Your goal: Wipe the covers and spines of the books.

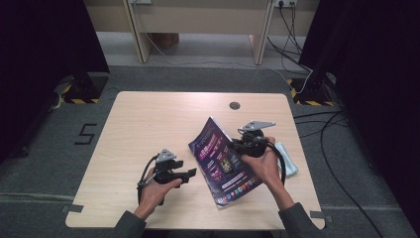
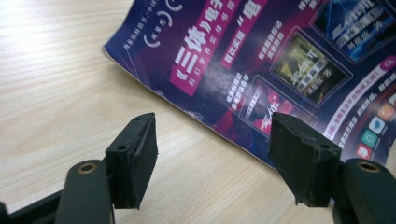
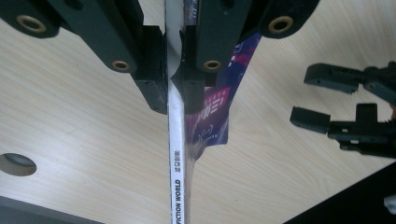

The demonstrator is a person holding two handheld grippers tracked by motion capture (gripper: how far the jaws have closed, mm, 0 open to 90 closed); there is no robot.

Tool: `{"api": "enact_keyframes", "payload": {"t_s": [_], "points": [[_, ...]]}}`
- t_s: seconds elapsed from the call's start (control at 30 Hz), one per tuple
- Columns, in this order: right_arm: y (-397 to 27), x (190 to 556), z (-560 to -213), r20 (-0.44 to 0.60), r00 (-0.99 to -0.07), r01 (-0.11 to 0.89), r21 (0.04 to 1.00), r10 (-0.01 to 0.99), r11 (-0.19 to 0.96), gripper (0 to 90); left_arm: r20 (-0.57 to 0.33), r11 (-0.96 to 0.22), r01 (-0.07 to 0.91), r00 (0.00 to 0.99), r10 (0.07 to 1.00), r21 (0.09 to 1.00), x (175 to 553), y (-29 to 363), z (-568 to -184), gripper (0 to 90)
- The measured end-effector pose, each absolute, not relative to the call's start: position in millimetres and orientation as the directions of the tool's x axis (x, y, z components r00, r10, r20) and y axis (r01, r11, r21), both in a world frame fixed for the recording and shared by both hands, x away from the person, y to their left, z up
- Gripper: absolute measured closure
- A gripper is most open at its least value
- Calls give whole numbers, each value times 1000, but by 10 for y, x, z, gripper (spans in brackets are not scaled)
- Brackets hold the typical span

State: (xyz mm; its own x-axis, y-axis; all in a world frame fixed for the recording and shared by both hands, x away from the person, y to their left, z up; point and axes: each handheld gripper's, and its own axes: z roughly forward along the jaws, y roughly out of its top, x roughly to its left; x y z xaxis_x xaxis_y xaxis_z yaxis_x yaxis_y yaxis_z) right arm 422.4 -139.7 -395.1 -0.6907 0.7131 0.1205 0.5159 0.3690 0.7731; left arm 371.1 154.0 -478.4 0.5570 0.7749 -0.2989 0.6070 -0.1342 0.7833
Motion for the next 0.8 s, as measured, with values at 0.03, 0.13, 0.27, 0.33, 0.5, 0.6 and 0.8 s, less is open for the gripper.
{"api": "enact_keyframes", "payload": {"t_s": [0.03, 0.13, 0.27, 0.33, 0.5, 0.6, 0.8], "points": [[-1363, 4203, -3950, 109, -695, 513, 767, 711, 384, 833, -304, -124, 607, 551, 777, 785, 3727, 1551, -4764, 322], [-1321, 4178, -3952, 79, -706, 496, 764, 704, 412, 833, -309, -117, 609, 548, 777, 785, 3747, 1559, -4746, 322], [-1253, 4132, -3977, 20, -722, 466, 753, 692, 465, 833, -323, -96, 612, 537, 779, 785, 3781, 1565, -4712, 332], [-1241, 4124, -3985, 6, -724, 460, 750, 690, 476, 833, -326, -93, 611, 538, 777, 786, 3794, 1570, -4710, 334], [-1150, 4067, -4057, -75, -741, 426, 715, 667, 554, 833, -357, -65, 620, 530, 769, 782, 3839, 1571, -4680, 362], [-1110, 4035, -4085, -103, -743, 415, 705, 662, 575, 833, -367, -54, 621, 528, 765, 782, 3874, 1553, -4655, 372], [-1047, 3955, -4107, -178, -748, 367, 693, 640, 621, 833, -385, -34, 624, 523, 760, 781, 3928, 1524, -4606, 373]]}}
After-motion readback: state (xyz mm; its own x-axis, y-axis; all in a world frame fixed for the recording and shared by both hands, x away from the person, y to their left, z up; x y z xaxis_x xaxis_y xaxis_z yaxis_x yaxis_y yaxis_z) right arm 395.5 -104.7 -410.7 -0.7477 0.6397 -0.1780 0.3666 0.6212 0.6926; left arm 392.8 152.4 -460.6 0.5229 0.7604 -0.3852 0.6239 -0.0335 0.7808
